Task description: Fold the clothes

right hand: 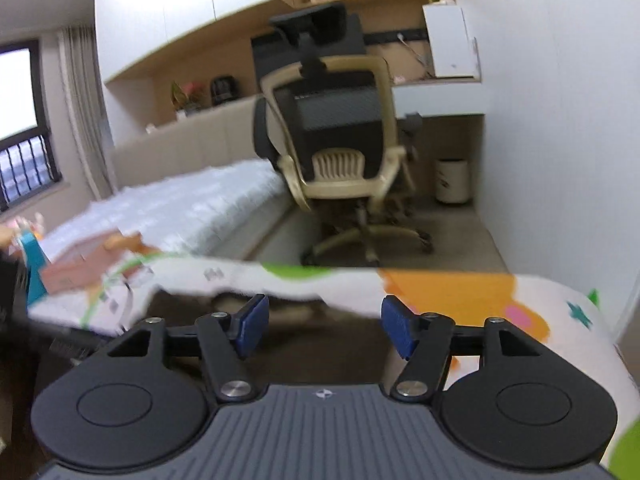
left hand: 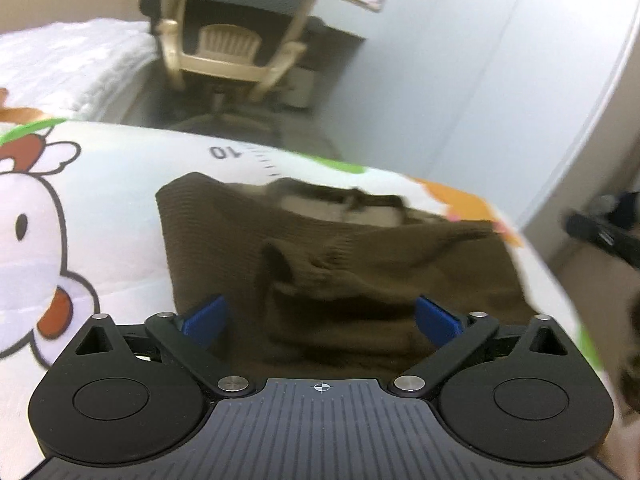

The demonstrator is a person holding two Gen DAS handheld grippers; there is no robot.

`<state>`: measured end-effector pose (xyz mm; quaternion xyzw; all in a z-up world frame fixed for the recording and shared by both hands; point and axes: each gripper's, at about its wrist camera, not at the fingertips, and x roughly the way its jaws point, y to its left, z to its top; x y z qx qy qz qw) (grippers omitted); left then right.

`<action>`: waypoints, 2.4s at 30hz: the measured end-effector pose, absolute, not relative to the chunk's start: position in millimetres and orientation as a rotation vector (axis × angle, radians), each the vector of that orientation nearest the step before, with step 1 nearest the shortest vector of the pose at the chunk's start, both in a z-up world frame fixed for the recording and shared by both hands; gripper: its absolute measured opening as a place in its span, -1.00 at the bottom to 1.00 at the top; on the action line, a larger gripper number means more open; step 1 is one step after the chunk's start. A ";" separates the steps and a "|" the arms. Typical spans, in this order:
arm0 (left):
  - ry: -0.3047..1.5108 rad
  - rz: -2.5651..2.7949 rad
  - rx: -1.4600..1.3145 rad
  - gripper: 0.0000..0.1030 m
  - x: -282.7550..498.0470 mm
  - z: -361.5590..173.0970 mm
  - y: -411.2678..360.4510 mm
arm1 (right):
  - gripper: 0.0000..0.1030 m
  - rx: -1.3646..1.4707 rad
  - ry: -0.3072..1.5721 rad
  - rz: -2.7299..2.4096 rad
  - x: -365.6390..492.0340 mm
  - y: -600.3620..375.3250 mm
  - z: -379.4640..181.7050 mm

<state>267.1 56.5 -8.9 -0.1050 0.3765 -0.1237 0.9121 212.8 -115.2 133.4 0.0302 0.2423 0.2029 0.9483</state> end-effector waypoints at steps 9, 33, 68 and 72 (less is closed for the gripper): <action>0.629 -0.167 -0.035 -0.49 255.0 32.3 69.1 | 0.34 -0.122 0.599 0.370 223.8 -91.5 99.9; 0.750 -0.326 -0.055 0.92 275.8 -23.8 59.3 | 0.66 0.007 0.686 0.522 247.4 -62.2 68.1; 0.667 -0.318 -0.008 1.00 265.5 -32.4 49.3 | 0.83 -0.002 0.669 0.524 250.5 -54.3 62.5; 0.667 -0.317 -0.006 1.00 265.4 -32.3 48.4 | 0.84 -0.001 0.670 0.525 250.6 -54.6 62.4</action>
